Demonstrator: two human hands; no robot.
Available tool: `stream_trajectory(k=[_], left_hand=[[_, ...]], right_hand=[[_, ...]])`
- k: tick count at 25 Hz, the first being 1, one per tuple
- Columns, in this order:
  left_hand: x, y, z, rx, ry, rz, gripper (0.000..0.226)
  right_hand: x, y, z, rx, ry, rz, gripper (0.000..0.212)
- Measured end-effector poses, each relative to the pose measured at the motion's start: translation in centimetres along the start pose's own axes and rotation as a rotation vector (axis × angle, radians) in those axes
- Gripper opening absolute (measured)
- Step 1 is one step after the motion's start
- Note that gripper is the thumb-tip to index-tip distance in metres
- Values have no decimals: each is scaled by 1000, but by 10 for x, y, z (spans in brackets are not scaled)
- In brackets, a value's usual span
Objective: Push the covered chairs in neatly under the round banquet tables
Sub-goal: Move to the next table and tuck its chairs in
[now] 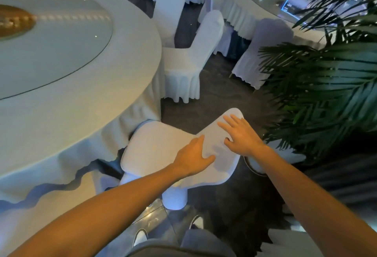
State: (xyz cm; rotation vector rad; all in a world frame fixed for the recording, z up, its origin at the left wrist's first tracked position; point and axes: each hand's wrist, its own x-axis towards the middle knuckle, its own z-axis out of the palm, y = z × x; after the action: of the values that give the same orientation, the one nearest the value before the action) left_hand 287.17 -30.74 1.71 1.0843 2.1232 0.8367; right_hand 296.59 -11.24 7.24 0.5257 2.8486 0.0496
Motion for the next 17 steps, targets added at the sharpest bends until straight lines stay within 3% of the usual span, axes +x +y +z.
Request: stream_trajectory(k=[7,11,14,17], left_hand=[[60,42,54,-40,-101,-184,92],[81,61,107,-89,-165,-325,101],[77,59,139,-55,-179,-371,93],[69,49,156,-52,-119,-413,85]], right_hand=[[58,113,47,-152,-359,-203,74],[83,143,74,-304,-293,-445,67],[100,142,74,-358,-284,-677,58],[106,144,73,-395,-249,-739,48]])
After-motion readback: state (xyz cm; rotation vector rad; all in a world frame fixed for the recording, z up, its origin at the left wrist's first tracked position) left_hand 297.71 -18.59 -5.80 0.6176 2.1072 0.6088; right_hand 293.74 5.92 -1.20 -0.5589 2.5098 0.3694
